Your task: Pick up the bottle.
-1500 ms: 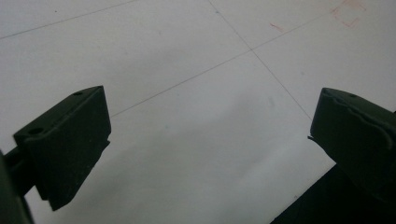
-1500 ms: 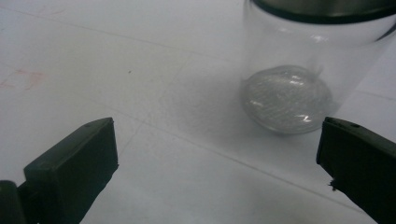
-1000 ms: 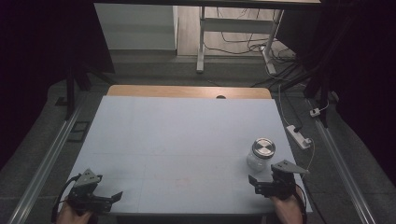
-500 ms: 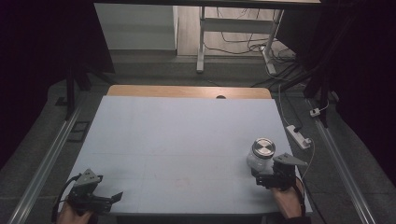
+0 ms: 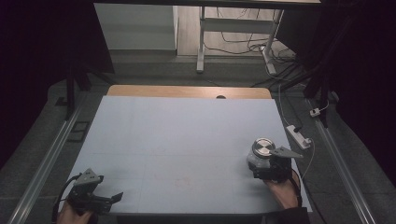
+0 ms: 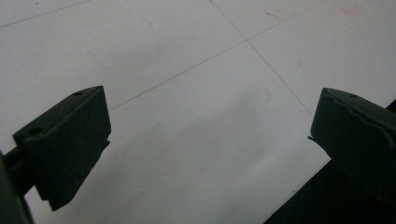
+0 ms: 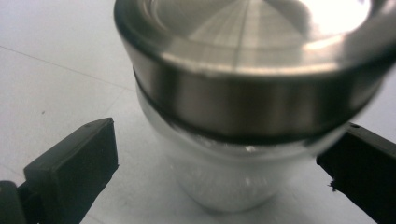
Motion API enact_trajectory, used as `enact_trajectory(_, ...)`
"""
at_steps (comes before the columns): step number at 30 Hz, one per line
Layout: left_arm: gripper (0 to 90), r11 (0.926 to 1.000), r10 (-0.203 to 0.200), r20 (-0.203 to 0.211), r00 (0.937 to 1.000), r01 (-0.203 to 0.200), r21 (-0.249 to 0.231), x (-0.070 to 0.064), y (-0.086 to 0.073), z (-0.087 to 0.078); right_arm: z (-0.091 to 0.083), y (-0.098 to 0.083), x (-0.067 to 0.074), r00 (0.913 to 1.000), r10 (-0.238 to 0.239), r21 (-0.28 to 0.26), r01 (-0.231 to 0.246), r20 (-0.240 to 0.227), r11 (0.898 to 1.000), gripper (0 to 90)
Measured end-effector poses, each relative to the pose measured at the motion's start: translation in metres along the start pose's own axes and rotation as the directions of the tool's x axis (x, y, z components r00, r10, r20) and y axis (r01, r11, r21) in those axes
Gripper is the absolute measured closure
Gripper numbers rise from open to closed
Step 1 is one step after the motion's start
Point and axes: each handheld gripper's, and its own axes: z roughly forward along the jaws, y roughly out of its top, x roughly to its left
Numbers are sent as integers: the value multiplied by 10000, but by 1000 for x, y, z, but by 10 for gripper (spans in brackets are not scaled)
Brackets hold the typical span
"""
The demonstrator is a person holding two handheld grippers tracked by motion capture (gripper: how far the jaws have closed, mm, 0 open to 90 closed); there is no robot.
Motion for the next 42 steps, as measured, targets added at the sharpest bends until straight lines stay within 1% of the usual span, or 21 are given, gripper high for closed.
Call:
enact_trajectory(2, 0, 10000, -2, 42, 10000, 2, 18, 0, 0, 0, 2, 1, 0, 10000, -22, -73, 21, -18, 10000, 0)
enact_trajectory(7, 0, 10000, 19, 47, 10000, -19, 31, 0, 0, 0, 6, 5, -1, 9996, -188, -64, 189, 221, 9998, 0)
enact_trajectory(9, 0, 10000, 9, 66, 10000, -9, 28, 0, 0, 0, 7, 5, -1, 9994, -167, -21, 167, 295, 9999, 0)
enact_trajectory(12, 0, 10000, 0, 85, 10000, 0, 31, 1, 0, 0, 9, 7, -3, 9993, -128, -109, 132, 362, 9999, 0)
enact_trajectory(15, 0, 10000, -34, 109, 9999, 34, 7, 1, 0, 0, 9, 7, -4, 9994, -72, -206, 79, 325, 9998, 9)
enact_trajectory(17, 0, 10000, -66, 148, 9999, 66, 3, 1, 0, 0, 8, 8, -5, 9995, -71, -400, 84, 304, 9992, 32)
enact_trajectory(19, 0, 10000, -78, 154, 9999, 78, 4, 1, 0, 0, 7, 9, -5, 9996, -97, -517, 111, 260, 9986, 83)
enact_trajectory(20, 0, 10000, -77, 154, 9999, 77, 8, 1, 0, 0, 7, 9, -5, 9997, -108, -446, 117, 211, 9989, 112)
enact_trajectory(22, 0, 10000, -58, 158, 9999, 58, 22, 1, 0, 0, 8, 9, -5, 9995, -216, -405, 226, 238, 9989, 134)
enact_trajectory(23, 0, 10000, -60, 162, 9999, 60, 19, 1, 0, 0, 9, 9, -6, 9997, -190, -416, 196, 155, 9989, 135)
enact_trajectory(25, 0, 10000, -63, 163, 9998, 62, 24, 1, 0, 0, 8, 9, -6, 9993, -334, -357, 341, 187, 9988, 140)
enact_trajectory(36, 0, 10000, -61, 272, 9996, 62, -45, 2, 0, 0, 7, 11, -5, 9990, -403, -238, 407, 203, 9989, 145)
enact_trajectory(39, 0, 9999, -75, 299, 9995, 77, -69, 2, 0, -1, 6, 11, -4, 9991, -420, -201, 419, -45, 9989, 145)
enact_trajectory(40, 0, 9999, -78, 314, 9995, 80, -69, 3, 0, -1, 5, 12, -3, 9988, -483, -230, 481, -107, 9986, 145)
enact_trajectory(42, 0, 9999, -89, 331, 9994, 91, -73, 3, 0, -1, 4, 14, 2, 9968, -779, -300, 773, -165, 9966, 145)
